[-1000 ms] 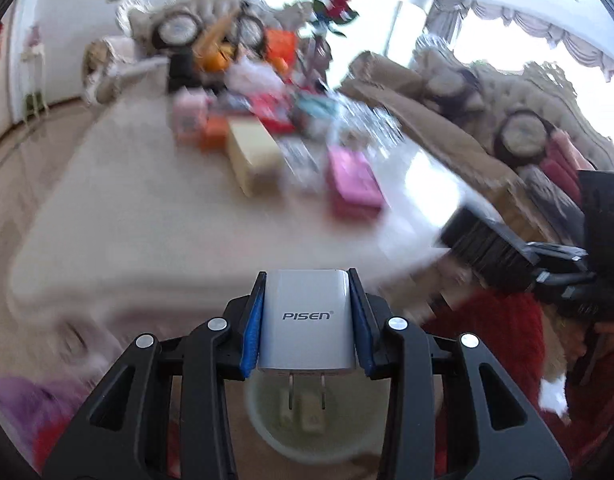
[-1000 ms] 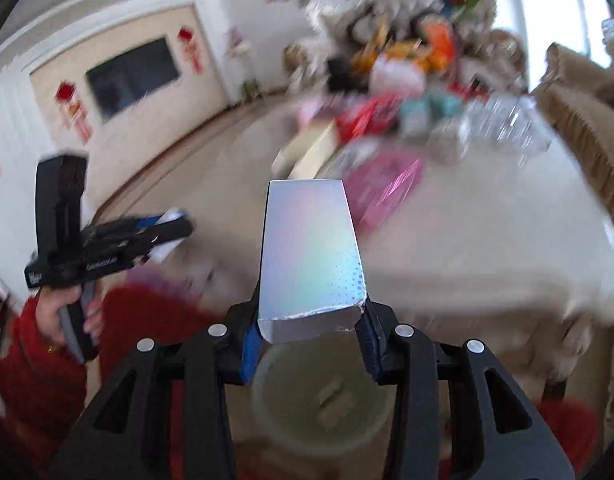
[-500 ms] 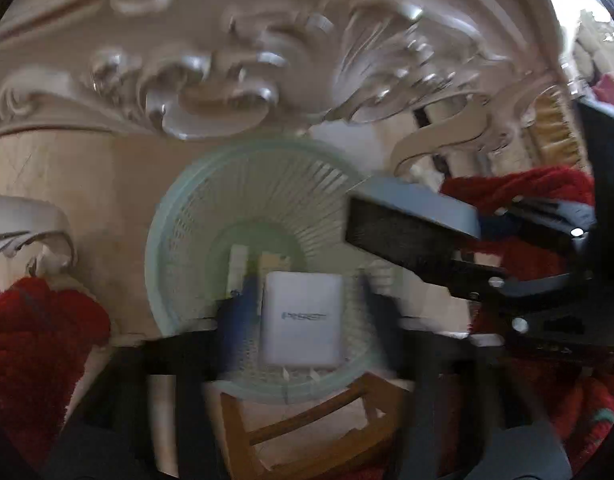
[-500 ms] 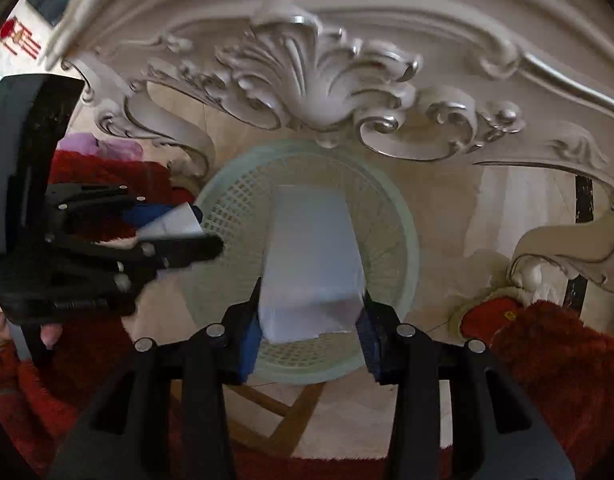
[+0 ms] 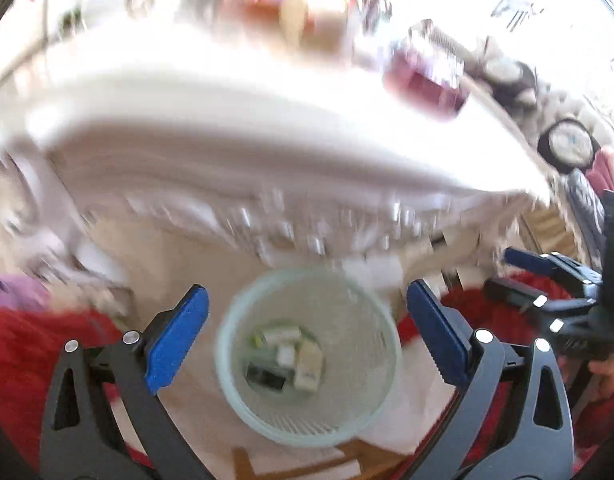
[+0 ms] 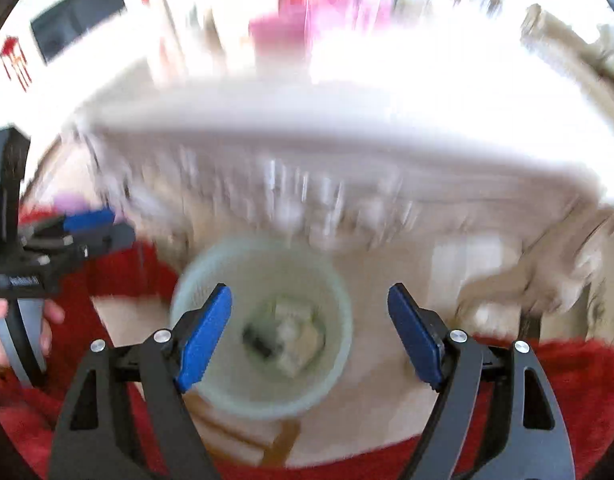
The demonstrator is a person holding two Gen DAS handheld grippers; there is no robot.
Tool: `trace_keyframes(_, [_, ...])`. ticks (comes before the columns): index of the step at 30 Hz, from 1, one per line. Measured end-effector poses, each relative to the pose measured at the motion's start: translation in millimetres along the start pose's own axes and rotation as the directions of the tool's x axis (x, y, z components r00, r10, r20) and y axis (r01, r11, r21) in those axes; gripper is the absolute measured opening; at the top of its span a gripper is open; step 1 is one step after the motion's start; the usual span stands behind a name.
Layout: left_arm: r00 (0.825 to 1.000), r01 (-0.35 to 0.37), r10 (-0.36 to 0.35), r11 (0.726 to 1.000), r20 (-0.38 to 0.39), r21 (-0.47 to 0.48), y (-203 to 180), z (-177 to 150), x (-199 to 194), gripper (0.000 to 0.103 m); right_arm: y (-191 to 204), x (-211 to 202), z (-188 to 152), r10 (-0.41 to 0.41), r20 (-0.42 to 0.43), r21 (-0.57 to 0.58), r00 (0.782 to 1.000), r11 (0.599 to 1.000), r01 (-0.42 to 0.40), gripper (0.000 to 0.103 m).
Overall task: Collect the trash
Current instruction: 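Lower the charger and silver box into the wastebasket and open both tools, then grasp the cream box with left tool while right tool grasps pink box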
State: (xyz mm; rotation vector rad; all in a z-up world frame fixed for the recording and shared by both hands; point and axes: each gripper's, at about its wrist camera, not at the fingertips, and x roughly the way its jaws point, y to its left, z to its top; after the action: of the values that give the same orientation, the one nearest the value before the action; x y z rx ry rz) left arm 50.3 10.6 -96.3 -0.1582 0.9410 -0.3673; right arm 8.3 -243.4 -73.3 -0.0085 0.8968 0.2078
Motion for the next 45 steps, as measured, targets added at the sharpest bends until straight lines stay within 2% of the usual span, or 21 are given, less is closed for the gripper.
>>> trace_keyframes(3, [0.988, -0.02, 0.022, 1.0, 0.154, -0.02, -4, 44, -36, 0.096, -3, -16, 35, -0.064, 0.148, 0.058, 0.987, 0.997, 0.056, 0.085])
trace_keyframes(5, [0.972, -0.045, 0.052, 0.998, 0.228, -0.036, -5, 71, -45, 0.096, 2, -8, 61, -0.083, 0.2, 0.082, 0.976, 0.994, 0.068, 0.085])
trace_keyframes(7, [0.953, -0.076, 0.09, 0.995, 0.29, -0.059, -7, 103, -47, 0.096, 10, 6, 79, -0.092, 0.221, 0.098, 0.971, 0.993, 0.072, 0.085])
trace_keyframes(9, [0.944, -0.083, 0.105, 0.993, 0.314, -0.082, -6, 133, -39, 0.096, 22, 26, 98, -0.098, 0.217, 0.098, 0.971, 0.992, 0.078, 0.085])
trace_keyframes(12, [0.949, -0.082, 0.106, 0.992, 0.298, -0.092, -11, 168, -16, 0.096, 32, 47, 114, -0.115, 0.201, 0.084, 0.973, 0.991, 0.1, 0.085])
trace_keyframes(14, [0.954, -0.103, 0.12, 0.992, 0.276, -0.074, -15, 180, 1, 0.096, 33, 56, 121, -0.136, 0.187, 0.073, 0.973, 0.99, 0.124, 0.085])
trace_keyframes(18, [0.961, -0.16, 0.16, 0.987, 0.224, -0.016, -26, 198, 33, 0.096, 25, 69, 128, -0.147, 0.147, 0.076, 0.978, 0.988, 0.137, 0.085])
trace_keyframes(21, [0.959, -0.205, 0.2, 0.979, 0.199, 0.003, -31, 206, 50, 0.096, 20, 73, 126, -0.14, 0.113, 0.082, 0.984, 0.988, 0.131, 0.085])
trace_keyframes(25, [0.957, -0.246, 0.242, 0.969, 0.158, 0.002, -30, 220, 69, 0.096, 4, 69, 124, -0.188, 0.101, 0.077, 0.977, 0.981, 0.18, 0.085])
trace_keyframes(28, [0.944, -0.303, 0.298, 0.953, 0.143, 0.013, -23, 222, 75, 0.096, -20, 65, 122, -0.215, 0.098, 0.105, 0.972, 0.973, 0.205, 0.085])
trace_keyframes(30, [0.941, -0.314, 0.312, 0.949, 0.127, -0.003, -15, 223, 78, 0.096, -35, 64, 123, -0.146, 0.105, 0.137, 0.984, 0.982, 0.131, 0.085])
trace_keyframes(32, [0.948, -0.302, 0.302, 0.953, 0.105, -0.012, -10, 227, 81, 0.096, -39, 65, 127, -0.11, 0.101, 0.125, 0.989, 0.987, 0.097, 0.085])
trace_keyframes(35, [0.942, -0.327, 0.326, 0.945, 0.081, 0.001, -7, 228, 87, 0.096, -38, 67, 132, -0.118, 0.093, 0.103, 0.989, 0.989, 0.108, 0.085])
trace_keyframes(37, [0.929, -0.367, 0.365, 0.929, 0.061, 0.035, -6, 227, 93, 0.096, -35, 70, 136, -0.138, 0.094, 0.082, 0.986, 0.988, 0.13, 0.085])
trace_keyframes(42, [0.932, -0.359, 0.358, 0.933, 0.057, 0.013, 6, 224, 89, 0.096, -23, 74, 138, -0.208, 0.108, 0.011, 0.972, 0.978, 0.208, 0.084])
trace_keyframes(45, [0.949, -0.312, 0.311, 0.95, 0.046, 0.022, 12, 221, 89, 0.096, -18, 76, 138, -0.229, 0.12, -0.019, 0.966, 0.972, 0.233, 0.083])
